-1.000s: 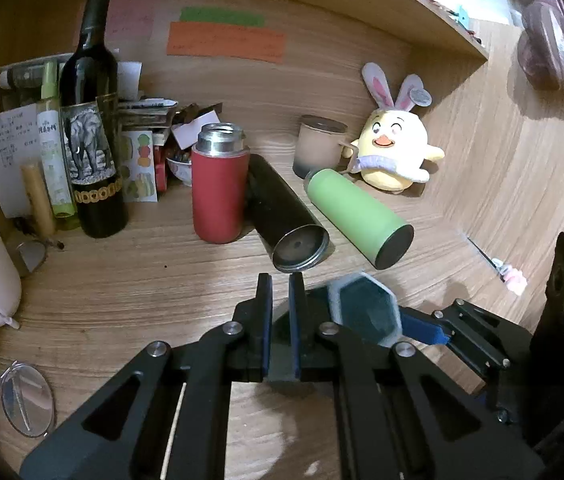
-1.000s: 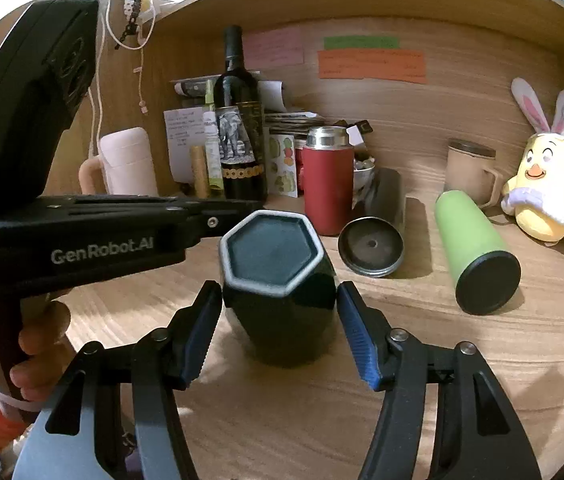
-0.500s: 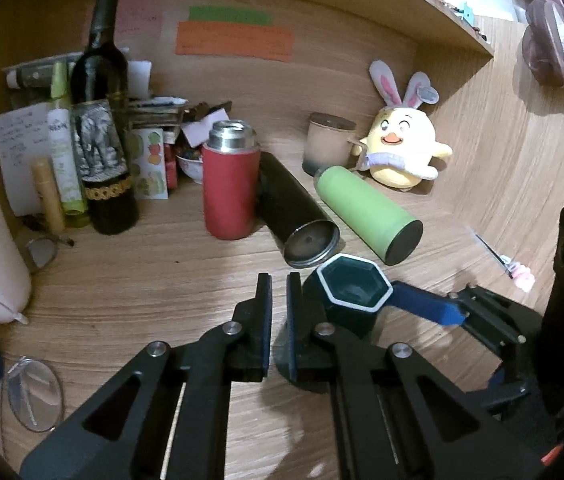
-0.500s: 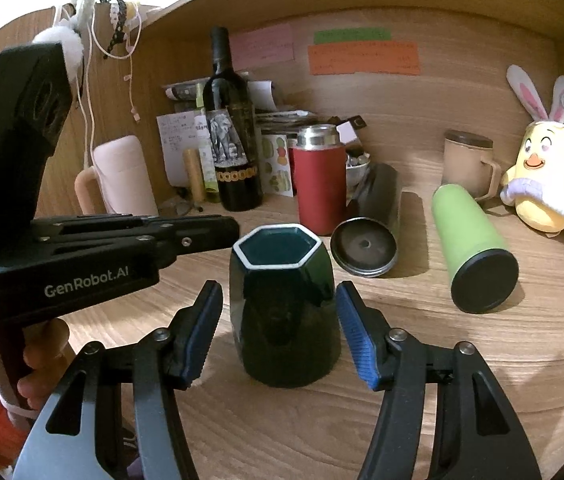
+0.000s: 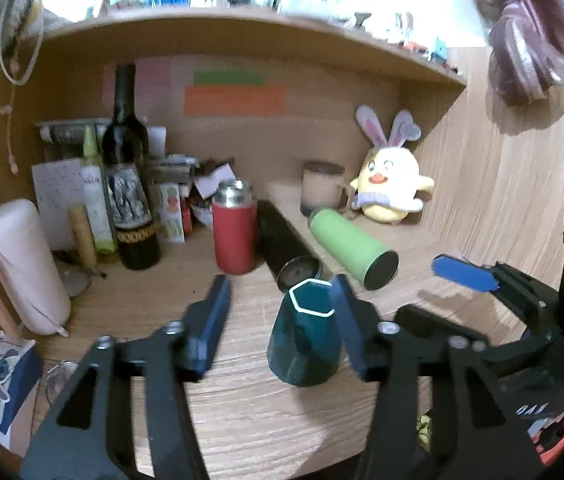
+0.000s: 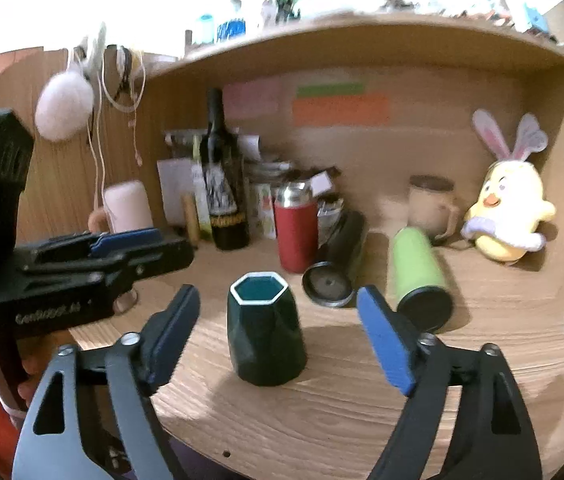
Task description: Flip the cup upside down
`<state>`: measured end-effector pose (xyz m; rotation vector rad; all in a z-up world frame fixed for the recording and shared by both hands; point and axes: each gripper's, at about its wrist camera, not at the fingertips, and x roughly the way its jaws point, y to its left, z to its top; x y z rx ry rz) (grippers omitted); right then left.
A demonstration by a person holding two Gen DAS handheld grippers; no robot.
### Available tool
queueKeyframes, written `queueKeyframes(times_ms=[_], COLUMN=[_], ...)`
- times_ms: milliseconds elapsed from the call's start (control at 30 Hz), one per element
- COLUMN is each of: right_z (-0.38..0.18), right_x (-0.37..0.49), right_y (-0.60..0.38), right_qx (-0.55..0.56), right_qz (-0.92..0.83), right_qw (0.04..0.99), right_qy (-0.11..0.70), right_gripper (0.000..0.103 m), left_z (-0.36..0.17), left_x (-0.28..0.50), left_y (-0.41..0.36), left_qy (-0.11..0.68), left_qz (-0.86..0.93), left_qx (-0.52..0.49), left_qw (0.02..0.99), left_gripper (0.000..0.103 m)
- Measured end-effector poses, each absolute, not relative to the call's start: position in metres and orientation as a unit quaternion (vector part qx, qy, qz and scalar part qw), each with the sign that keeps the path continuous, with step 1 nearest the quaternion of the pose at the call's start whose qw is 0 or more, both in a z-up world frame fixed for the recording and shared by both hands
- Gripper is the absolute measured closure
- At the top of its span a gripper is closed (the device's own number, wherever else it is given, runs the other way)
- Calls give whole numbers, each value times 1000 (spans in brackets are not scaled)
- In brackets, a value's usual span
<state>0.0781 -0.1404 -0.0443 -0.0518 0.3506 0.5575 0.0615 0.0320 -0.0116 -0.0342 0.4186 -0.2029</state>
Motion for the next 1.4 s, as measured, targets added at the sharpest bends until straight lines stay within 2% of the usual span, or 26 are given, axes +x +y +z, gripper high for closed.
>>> queueKeyframes(times_ms=[167,233,300,400,500,1400], right_z=[-30,-26,-21,-16,-13,-5], right_x=[63,55,47,38,31,-1], right_y=[-155,-161,-167,-174,-180,-195], right_qx=[-22,-22,-18,-13,-8,3], right_qz=[258,250,243,241,233,209], right_qw=[954,958,961,963,966,973], right_qy=[150,141,129,119,113,94], right_gripper=[15,6,0,0,0,0], left_z=[-1,1,4,7,8,2], left_x=[40,31,23,11,2,-30], left_y=[26,23,21,16,14,7], left_qy=[185,175,164,150,146,140], left_qz=[-95,-85,-74,-64,-58,-41], left_qx=[-15,-15,-12,-8,-11,-8], left_qw=[978,981,984,987,988,989], left_gripper=[30,16,10,3,0,0])
